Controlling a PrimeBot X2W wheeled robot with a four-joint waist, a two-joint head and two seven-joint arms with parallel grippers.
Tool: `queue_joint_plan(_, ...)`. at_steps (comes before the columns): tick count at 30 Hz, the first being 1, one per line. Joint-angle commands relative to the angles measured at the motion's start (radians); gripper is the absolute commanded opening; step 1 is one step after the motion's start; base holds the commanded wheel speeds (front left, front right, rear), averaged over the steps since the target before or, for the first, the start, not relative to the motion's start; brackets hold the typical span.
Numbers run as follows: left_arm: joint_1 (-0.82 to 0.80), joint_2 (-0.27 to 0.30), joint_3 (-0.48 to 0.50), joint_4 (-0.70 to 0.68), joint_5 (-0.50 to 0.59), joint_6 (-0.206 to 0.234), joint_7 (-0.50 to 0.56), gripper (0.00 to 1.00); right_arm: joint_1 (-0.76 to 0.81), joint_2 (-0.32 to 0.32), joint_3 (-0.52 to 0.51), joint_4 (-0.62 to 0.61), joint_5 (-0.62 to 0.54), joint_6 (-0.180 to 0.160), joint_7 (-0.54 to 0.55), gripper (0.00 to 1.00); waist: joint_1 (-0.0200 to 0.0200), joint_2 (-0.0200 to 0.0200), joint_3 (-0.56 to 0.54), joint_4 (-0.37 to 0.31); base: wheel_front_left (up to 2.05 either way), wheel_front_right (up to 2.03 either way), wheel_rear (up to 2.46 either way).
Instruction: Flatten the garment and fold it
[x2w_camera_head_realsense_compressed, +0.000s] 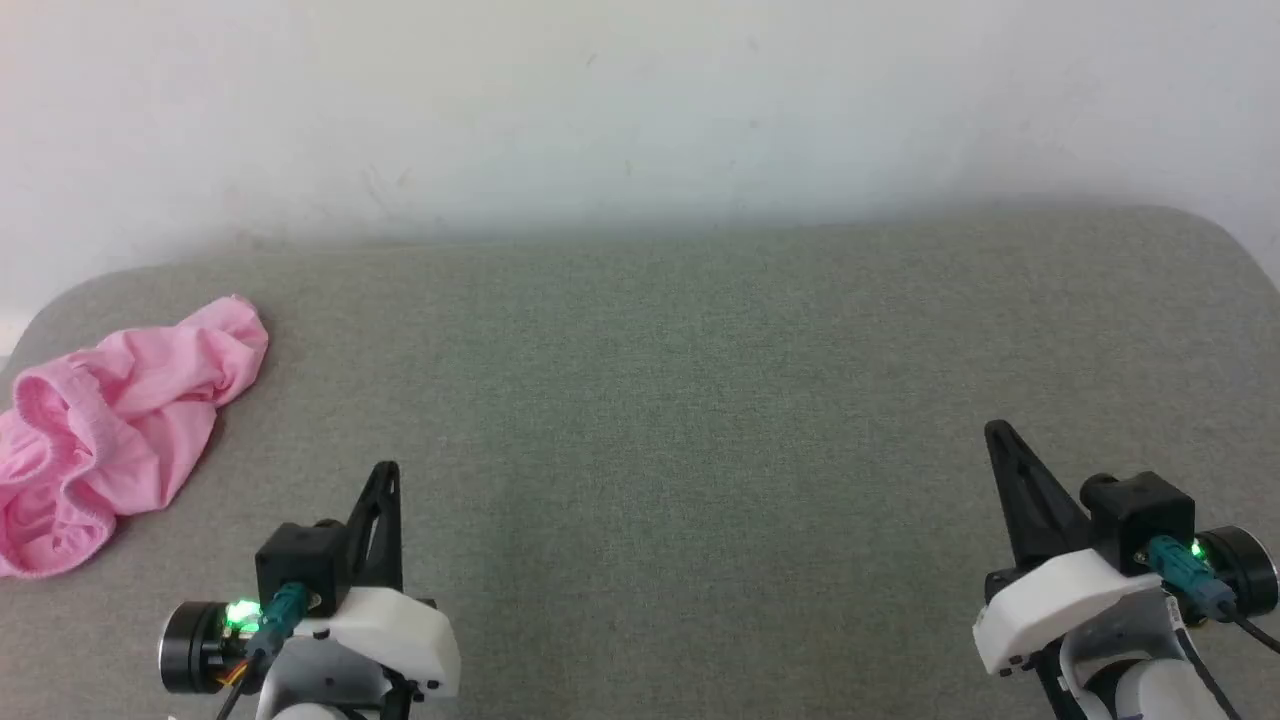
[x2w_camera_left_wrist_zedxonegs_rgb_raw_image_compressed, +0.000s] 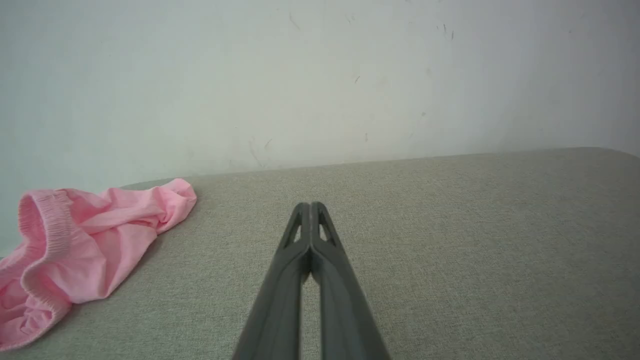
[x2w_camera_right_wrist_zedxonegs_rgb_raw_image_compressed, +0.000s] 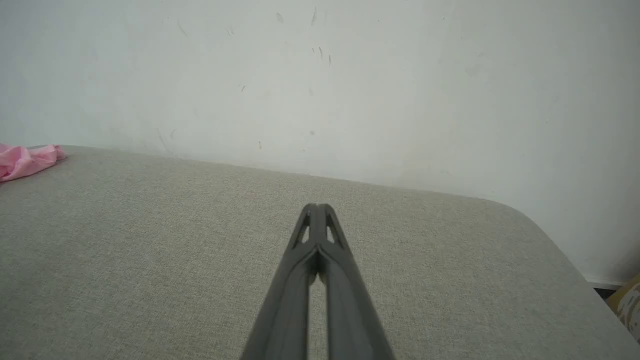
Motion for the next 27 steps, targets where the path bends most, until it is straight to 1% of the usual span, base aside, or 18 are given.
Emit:
queue_joint_plan(1, -0.012, -0.005, 0.004, 0.002, 0.007, -0.008, 0.000, 0.00, 0.014, 0.004, -0.001, -0.004, -0.008, -0.002, 0.000, 0.00, 0.0000, 0.0000, 0.000, 0.000, 0.00, 0.00, 0.00)
queue_joint_plan(17, -0.012, -0.005, 0.004, 0.002, 0.007, -0.008, 0.000, 0.00, 0.014, 0.004, -0.001, -0.004, -0.008, -0.002, 0.000, 0.00, 0.0000, 0.0000, 0.000, 0.000, 0.00, 0.00, 0.00)
queue_joint_plan(18, -0.012, -0.005, 0.004, 0.002, 0.007, -0.008, 0.000, 1.00, 0.014, 0.004, -0.001, -0.004, -0.008, -0.002, 0.000, 1.00, 0.0000, 0.0000, 0.000, 0.000, 0.00, 0.00, 0.00)
queue_joint_plan(19, 0.000, 0.000, 0.000, 0.000, 0.000, 0.001, 0.000, 1.00, 0.000, 0.000, 0.000, 0.000, 0.001, 0.000, 0.000, 1.00, 0.0000, 0.0000, 0.000, 0.000, 0.00, 0.00, 0.00)
queue_joint_plan(27, -0.002, 0.000, -0.008, 0.000, -0.001, 0.015, -0.013, 1.00, 0.000, -0.001, -0.015, 0.001, 0.012, 0.000, -0.013, 1.00, 0.0000, 0.0000, 0.002, 0.000, 0.00, 0.00, 0.00)
